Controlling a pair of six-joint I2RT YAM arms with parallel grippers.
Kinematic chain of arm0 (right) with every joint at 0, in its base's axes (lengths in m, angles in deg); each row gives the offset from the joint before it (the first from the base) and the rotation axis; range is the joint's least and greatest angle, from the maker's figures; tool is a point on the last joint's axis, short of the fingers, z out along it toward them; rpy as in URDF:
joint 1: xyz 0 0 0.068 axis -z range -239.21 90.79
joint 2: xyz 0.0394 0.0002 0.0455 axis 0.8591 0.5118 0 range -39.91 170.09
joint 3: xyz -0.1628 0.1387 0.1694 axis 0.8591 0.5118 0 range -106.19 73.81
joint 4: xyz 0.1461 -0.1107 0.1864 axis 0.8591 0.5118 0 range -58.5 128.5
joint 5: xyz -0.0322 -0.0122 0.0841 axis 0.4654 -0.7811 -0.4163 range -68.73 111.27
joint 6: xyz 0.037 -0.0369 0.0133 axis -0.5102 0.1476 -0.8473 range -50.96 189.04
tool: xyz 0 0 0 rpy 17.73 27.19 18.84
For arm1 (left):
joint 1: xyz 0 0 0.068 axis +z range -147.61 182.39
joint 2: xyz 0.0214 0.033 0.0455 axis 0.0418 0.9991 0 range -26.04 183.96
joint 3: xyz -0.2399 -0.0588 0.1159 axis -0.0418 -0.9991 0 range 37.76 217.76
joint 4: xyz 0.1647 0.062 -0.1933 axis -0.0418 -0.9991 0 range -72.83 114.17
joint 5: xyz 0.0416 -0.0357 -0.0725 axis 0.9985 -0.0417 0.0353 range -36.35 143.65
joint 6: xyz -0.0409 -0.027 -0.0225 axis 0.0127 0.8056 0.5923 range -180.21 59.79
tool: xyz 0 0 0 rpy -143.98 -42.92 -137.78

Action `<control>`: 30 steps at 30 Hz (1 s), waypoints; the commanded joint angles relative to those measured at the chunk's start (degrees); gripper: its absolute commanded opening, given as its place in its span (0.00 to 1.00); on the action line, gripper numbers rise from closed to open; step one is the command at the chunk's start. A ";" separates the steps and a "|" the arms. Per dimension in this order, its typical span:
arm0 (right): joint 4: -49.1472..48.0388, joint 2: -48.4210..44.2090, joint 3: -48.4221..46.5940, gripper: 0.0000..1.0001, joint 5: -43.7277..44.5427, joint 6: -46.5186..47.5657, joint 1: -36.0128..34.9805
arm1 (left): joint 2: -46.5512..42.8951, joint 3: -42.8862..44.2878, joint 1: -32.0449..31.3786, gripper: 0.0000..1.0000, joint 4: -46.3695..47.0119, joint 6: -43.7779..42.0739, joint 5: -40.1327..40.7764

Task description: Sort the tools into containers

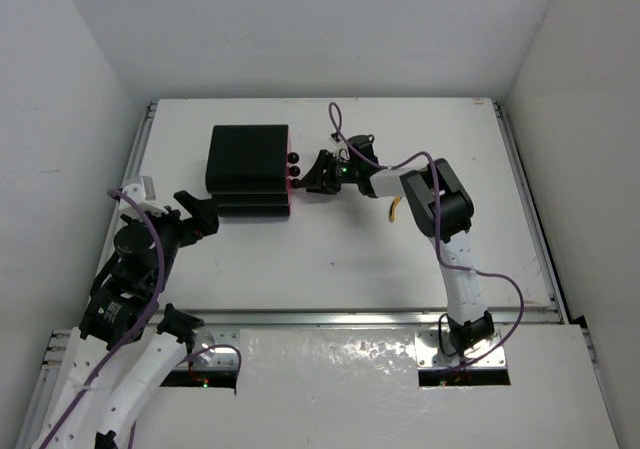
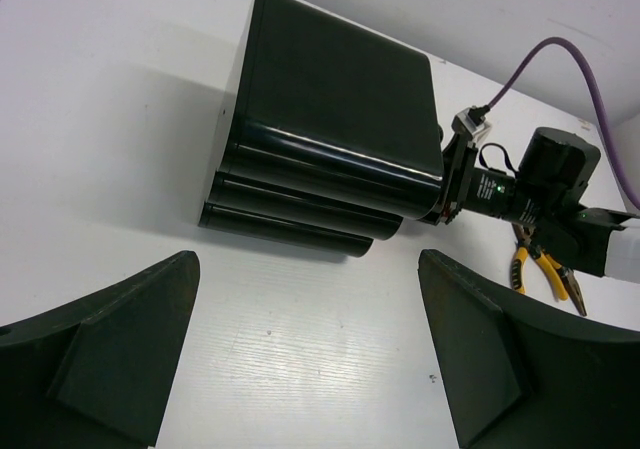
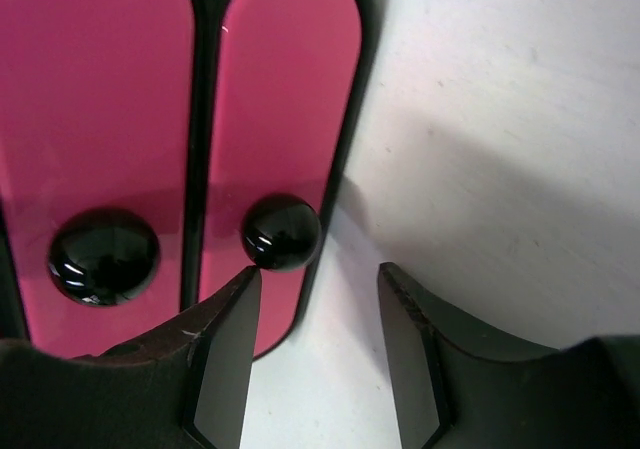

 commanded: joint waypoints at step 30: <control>-14.70 0.16 3.80 0.20 -6.71 -5.51 2.64 | 0.99 0.07 -0.68 0.89 2.68 -0.47 -0.64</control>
